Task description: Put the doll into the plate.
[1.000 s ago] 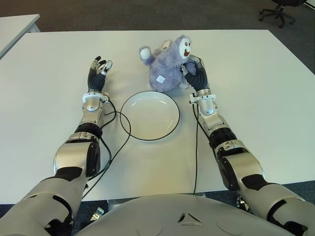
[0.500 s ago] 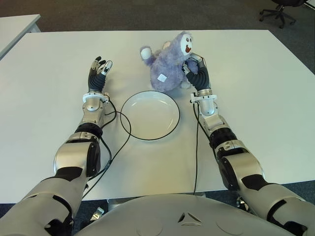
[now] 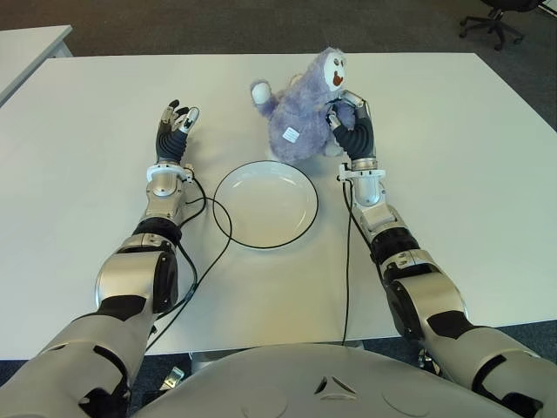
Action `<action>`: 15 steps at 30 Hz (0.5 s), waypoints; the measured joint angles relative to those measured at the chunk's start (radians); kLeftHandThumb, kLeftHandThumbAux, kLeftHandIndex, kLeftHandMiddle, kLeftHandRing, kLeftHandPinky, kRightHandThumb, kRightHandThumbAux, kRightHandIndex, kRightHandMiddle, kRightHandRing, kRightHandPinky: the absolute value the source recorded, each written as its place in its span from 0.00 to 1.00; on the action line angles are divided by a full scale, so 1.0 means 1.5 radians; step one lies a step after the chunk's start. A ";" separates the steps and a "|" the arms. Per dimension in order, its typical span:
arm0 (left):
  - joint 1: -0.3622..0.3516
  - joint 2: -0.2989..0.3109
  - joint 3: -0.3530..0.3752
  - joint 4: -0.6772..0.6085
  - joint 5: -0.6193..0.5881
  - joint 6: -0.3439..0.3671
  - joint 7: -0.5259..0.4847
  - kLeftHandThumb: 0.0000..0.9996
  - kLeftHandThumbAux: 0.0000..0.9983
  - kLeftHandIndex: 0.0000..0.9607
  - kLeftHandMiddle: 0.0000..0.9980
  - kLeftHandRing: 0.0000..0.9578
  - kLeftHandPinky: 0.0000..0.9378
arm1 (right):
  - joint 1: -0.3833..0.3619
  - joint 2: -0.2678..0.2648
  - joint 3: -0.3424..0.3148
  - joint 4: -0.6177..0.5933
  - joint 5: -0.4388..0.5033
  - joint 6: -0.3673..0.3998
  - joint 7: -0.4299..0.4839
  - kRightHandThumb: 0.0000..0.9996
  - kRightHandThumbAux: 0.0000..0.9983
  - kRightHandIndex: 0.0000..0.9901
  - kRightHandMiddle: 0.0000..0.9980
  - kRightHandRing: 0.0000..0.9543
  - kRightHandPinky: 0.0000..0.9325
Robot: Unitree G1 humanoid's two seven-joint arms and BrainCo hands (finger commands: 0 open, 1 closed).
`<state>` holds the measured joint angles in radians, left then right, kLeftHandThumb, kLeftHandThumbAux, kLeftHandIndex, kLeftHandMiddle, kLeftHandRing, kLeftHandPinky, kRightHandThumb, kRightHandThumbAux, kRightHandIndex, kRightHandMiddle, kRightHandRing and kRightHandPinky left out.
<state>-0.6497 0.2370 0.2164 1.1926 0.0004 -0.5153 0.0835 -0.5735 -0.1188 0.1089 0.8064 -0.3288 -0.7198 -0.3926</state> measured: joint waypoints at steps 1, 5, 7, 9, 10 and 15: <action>0.000 0.000 0.000 0.001 0.000 0.001 0.000 0.00 0.40 0.00 0.16 0.17 0.16 | 0.003 0.000 0.000 -0.006 -0.001 -0.001 -0.004 0.71 0.71 0.44 0.78 0.87 0.91; 0.000 -0.001 0.000 0.007 0.000 0.006 0.000 0.00 0.39 0.00 0.16 0.18 0.20 | 0.010 0.000 0.000 -0.019 -0.006 -0.010 -0.023 0.71 0.71 0.44 0.78 0.87 0.91; -0.001 -0.001 0.000 0.009 0.000 0.007 0.000 0.00 0.39 0.00 0.16 0.18 0.19 | 0.011 0.000 0.000 -0.020 -0.008 -0.016 -0.033 0.71 0.71 0.44 0.78 0.87 0.91; -0.002 -0.001 0.000 0.012 0.000 0.007 0.000 0.00 0.39 0.00 0.16 0.18 0.19 | 0.011 0.000 -0.001 -0.020 -0.009 -0.021 -0.039 0.71 0.71 0.44 0.78 0.87 0.90; -0.002 -0.001 0.000 0.013 0.000 0.008 0.000 0.00 0.39 0.00 0.15 0.18 0.17 | 0.011 0.000 -0.001 -0.020 -0.009 -0.024 -0.042 0.71 0.71 0.44 0.78 0.86 0.90; -0.005 -0.003 0.000 0.017 0.000 0.011 0.000 0.00 0.39 0.00 0.15 0.17 0.16 | 0.011 0.000 -0.003 -0.019 -0.009 -0.039 -0.050 0.71 0.71 0.44 0.78 0.86 0.91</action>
<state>-0.6569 0.2329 0.2163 1.2175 0.0005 -0.4988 0.0835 -0.5570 -0.1189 0.1037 0.7777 -0.3427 -0.7776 -0.4677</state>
